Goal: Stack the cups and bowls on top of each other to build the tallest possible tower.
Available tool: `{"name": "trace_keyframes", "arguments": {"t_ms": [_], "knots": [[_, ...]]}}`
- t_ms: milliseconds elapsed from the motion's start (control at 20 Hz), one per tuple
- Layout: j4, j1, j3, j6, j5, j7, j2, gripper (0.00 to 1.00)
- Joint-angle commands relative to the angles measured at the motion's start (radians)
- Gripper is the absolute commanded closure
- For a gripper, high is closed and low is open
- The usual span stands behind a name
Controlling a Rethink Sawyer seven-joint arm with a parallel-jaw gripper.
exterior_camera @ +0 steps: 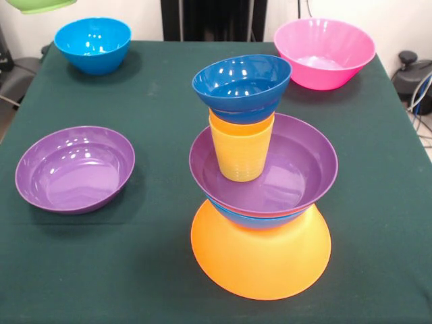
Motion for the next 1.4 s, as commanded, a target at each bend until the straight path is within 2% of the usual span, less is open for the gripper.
{"name": "trace_keyframes", "arguments": {"t_ms": [50, 350, 550, 1150, 1400], "knots": [[0.042, -0.052, 0.076, 0.035, 0.043, -0.185, 0.006, 1.00], [-0.030, 0.088, 0.055, 0.083, 0.017, -0.016, 0.066, 1.00], [-0.085, 0.160, 0.025, 0.093, -0.015, 0.058, 0.099, 1.00], [-0.124, 0.304, -0.068, 0.081, -0.001, 0.159, 0.161, 1.00], [-0.172, 0.355, -0.113, 0.150, -0.024, 0.139, 0.169, 1.00]]}}
